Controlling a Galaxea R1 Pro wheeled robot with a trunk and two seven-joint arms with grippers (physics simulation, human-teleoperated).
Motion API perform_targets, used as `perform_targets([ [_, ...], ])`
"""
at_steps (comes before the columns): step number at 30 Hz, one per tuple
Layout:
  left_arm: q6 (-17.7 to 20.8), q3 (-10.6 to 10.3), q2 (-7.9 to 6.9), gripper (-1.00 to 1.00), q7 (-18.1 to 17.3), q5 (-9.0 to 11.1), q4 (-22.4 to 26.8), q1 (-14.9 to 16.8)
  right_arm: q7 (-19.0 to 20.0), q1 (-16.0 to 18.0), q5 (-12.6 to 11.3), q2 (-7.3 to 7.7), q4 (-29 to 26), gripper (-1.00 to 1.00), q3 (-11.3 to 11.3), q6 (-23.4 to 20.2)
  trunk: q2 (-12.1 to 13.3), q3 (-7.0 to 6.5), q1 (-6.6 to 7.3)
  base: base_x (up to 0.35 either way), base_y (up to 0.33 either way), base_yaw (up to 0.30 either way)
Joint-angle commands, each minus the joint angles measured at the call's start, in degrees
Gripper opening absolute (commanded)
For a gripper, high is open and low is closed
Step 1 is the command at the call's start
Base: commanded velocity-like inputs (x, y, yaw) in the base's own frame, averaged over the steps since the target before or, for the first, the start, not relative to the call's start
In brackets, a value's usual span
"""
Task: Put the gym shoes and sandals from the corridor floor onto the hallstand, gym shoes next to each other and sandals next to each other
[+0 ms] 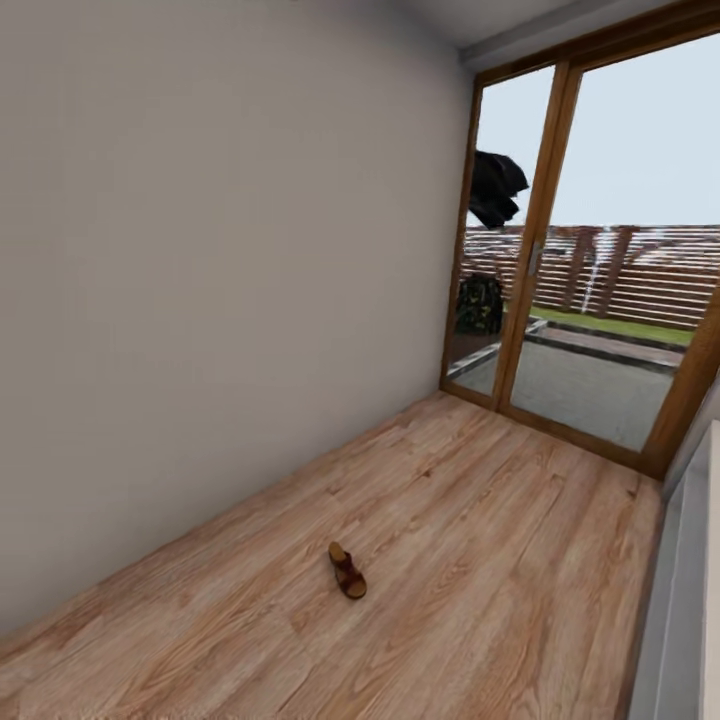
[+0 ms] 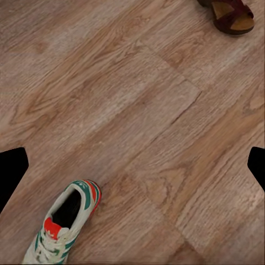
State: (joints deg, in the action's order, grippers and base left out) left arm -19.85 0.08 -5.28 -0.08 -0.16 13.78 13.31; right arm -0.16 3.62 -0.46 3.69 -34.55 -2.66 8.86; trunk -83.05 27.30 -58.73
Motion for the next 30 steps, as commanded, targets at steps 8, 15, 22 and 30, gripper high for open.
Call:
perform_targets([
  [8, -0.19, 0.01, 0.00, 1.00, -0.01, -0.01, -0.07, 0.05, -0.02, -0.01, 0.00, -0.01, 0.01, 1.00, -0.02, 0.15, -0.03, 0.06, 0.00, 0.000, 0.000, 0.277],
  [15, -0.19, 0.01, 0.00, 1.00, -0.01, -0.01, -0.07, 0.05, -0.02, 0.00, -0.05, 0.00, 0.01, 1.00, -0.01, 0.17, -0.03, 0.06, 0.00, 0.000, 0.000, 0.277],
  [22, -0.19, 0.01, 0.00, 1.00, -0.01, -0.01, -0.07, 0.05, -0.02, 0.00, -0.03, -0.03, 0.01, 1.00, -0.03, 0.16, -0.03, 0.06, 0.00, 0.000, 0.000, 0.277],
  [30, -0.19, 0.01, 0.00, 1.00, -0.01, -0.01, -0.07, 0.05, -0.02, -0.01, -0.04, -0.02, 0.01, 1.00, -0.03, 0.15, -0.03, 0.06, 0.00, 0.000, 0.000, 0.277],
])
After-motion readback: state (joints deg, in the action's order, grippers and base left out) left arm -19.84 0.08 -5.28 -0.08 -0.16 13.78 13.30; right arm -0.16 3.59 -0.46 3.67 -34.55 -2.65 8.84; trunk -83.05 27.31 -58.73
